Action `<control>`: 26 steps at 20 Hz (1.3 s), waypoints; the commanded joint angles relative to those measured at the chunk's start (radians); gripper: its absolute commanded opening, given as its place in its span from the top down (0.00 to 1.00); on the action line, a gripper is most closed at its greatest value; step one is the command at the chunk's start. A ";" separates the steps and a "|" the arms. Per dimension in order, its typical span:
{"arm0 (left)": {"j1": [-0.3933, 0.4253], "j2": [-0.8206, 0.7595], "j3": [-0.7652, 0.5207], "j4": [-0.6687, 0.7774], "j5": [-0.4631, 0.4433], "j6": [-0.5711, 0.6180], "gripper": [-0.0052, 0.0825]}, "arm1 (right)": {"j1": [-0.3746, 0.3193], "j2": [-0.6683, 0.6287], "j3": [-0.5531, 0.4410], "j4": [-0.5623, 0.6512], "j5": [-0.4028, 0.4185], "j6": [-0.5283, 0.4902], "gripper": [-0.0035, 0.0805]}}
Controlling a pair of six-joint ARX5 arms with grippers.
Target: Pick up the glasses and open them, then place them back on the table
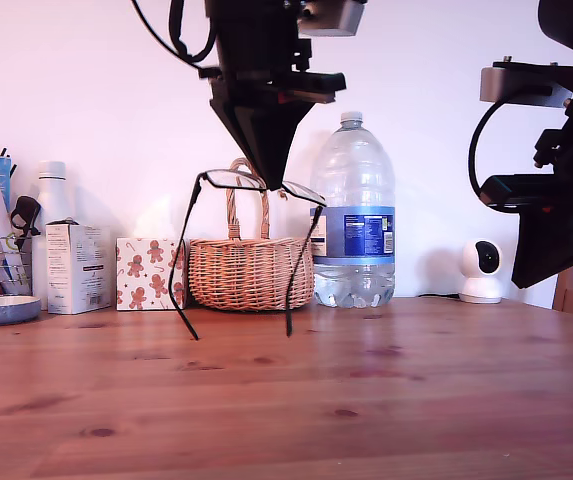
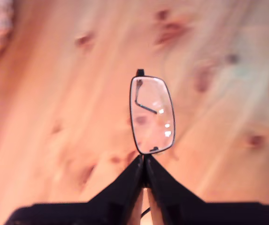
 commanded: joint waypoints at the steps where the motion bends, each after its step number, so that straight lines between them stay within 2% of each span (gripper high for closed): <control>1: -0.017 -0.001 0.002 0.005 -0.057 -0.034 0.96 | -0.016 -0.001 -0.003 0.008 -0.004 0.003 0.97; 4: -0.051 -0.001 0.000 0.012 -0.109 -0.047 0.96 | -0.051 -0.001 -0.003 0.008 -0.035 0.005 0.97; 9: -0.093 -0.002 0.000 0.048 -0.108 -0.050 0.96 | -0.084 -0.001 -0.003 0.018 -0.053 0.011 0.97; 12: -0.095 -0.036 -0.029 0.094 -0.077 -0.063 0.96 | -0.089 -0.001 -0.003 0.019 -0.053 0.011 0.97; 18: -0.108 -0.261 -0.276 0.338 -0.098 -0.036 0.96 | -0.089 -0.001 -0.003 0.027 -0.074 0.012 0.97; 21: -0.147 -0.383 -0.442 0.494 -0.181 0.032 0.96 | -0.089 -0.001 -0.003 0.030 -0.078 0.012 0.97; 26: -0.220 -0.466 -0.644 0.602 -0.280 0.110 0.96 | -0.089 -0.001 -0.003 0.032 -0.098 0.012 0.97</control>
